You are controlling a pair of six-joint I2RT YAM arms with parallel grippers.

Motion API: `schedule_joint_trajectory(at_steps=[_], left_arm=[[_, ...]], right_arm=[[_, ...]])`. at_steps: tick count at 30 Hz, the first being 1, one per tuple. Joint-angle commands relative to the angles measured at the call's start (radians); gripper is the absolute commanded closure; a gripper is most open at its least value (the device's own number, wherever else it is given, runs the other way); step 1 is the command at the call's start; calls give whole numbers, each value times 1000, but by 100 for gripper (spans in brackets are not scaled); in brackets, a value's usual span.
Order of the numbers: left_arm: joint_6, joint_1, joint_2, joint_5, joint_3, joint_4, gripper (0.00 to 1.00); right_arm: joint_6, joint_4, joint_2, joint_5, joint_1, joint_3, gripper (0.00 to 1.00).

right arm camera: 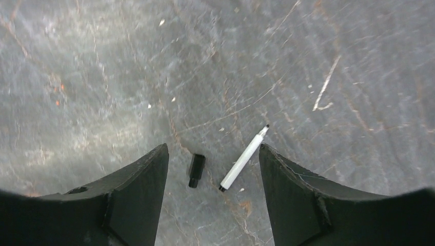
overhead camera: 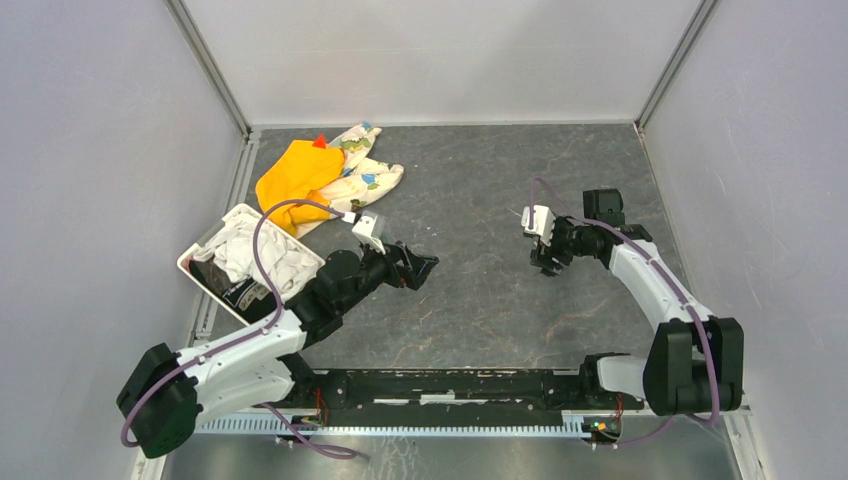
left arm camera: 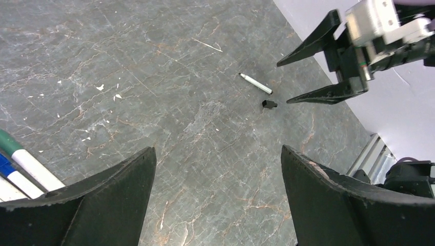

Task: Insert the pens into the pen caps
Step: Place the pen at the center of the board, then pick up the pen from the center of the board.

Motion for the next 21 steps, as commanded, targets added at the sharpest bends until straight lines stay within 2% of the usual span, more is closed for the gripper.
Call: schedule_joint_trajectory(at_steps=[1, 3, 7, 14, 21], left_arm=[[-27, 2, 13, 10, 24, 88, 5], [-31, 2, 19, 5, 16, 100, 5], [-35, 2, 31, 6, 7, 120, 6], [-32, 2, 68, 19, 7, 151, 8], [-35, 2, 78, 29, 5, 163, 10]], right_arm=[[-208, -202, 119, 4, -32, 143, 30], [-238, -250, 160, -21, -37, 172, 31], [-206, -217, 208, -19, -36, 142, 31], [-157, -155, 211, 82, -36, 56, 31], [-92, -82, 219, 163, -37, 23, 38]])
